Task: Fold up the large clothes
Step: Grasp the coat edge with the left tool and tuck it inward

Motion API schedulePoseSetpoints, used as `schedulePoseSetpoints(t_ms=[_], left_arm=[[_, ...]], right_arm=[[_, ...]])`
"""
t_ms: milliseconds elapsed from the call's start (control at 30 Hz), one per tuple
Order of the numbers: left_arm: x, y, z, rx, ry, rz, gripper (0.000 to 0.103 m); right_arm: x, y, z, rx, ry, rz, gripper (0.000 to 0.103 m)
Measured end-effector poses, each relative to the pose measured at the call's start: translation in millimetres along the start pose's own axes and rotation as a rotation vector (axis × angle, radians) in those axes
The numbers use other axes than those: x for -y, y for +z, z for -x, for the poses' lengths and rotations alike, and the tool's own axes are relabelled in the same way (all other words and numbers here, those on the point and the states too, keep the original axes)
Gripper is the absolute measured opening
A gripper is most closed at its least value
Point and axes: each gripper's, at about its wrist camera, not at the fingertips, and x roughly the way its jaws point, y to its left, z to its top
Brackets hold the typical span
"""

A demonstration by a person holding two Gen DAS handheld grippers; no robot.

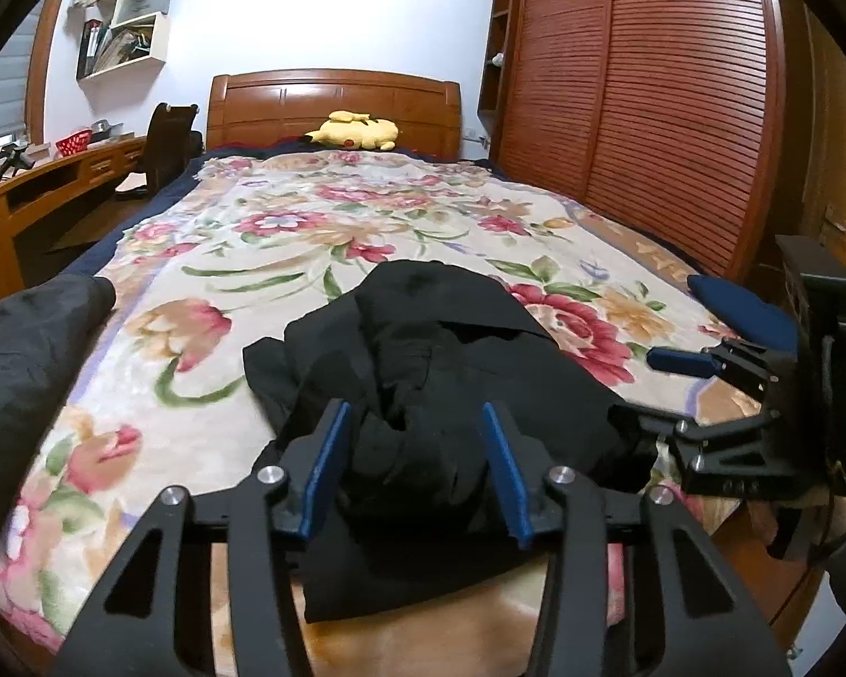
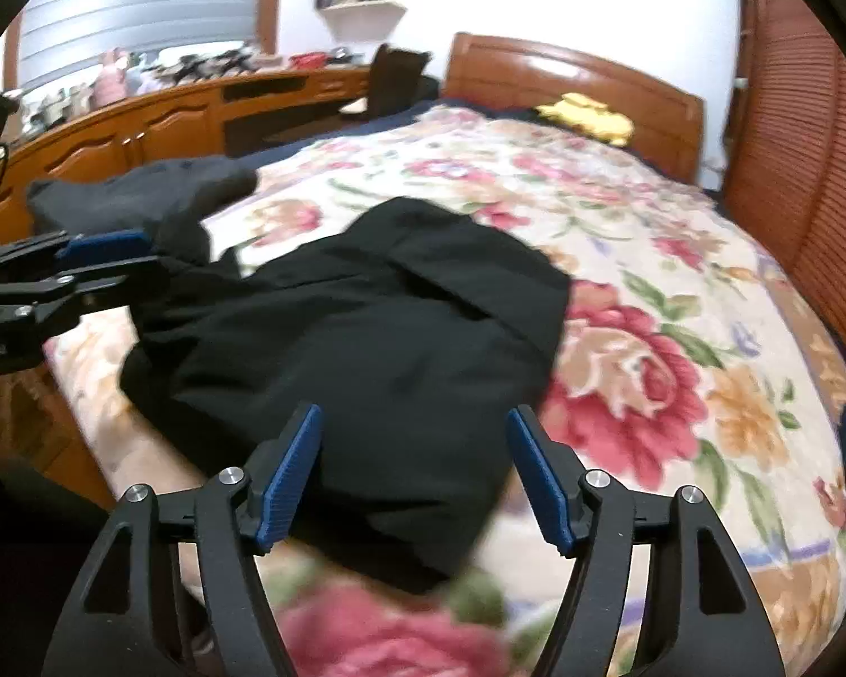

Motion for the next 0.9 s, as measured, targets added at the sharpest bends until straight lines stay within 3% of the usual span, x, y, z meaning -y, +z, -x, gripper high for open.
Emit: schedulePoseSetpoints(t_ms=[100, 233, 333, 433, 533, 600, 767, 900], left_arm=[[-1.2, -0.8, -5.7, -0.022, 0.004, 0.011, 0.037], [0.5, -4.3, -11.2, -0.05, 0.026, 0.002, 0.036], [2.3, -7.5, -16.0, -0.079, 0.041, -0.017, 0.036], [2.4, -11.7, -23.4, -0.119, 0.058, -0.025, 0.036], [1.9, -14.6, -27.8, -0.142, 0.065, -0.026, 0.036], [1.9, -17.0, -31.0, -0.159, 0.067, -0.026, 0.037], [5.9, -21.3, -36.2, -0.177, 0.079, -0.052, 0.036], [7.2, -21.3, -32.7, -0.167, 0.081, -0.064, 0.016]], right_arm=[[17.6, -6.2, -5.8, 0.016, -0.028, -0.023, 0.073], [47.1, -17.1, -17.8, 0.041, 0.012, -0.092, 0.076], [60.7, -23.2, -24.0, 0.05, -0.006, -0.141, 0.077], [71.2, -28.7, -37.3, 0.024, -0.067, -0.145, 0.077], [84.1, -33.9, -45.2, 0.013, -0.017, -0.174, 0.079], [91.5, -37.1, -53.2, -0.009, -0.053, -0.191, 0.08], [99.8, -50.5, -65.1, -0.049, -0.022, -0.24, 0.08], [96.2, -55.1, -62.2, -0.032, -0.033, -0.229, 0.08]])
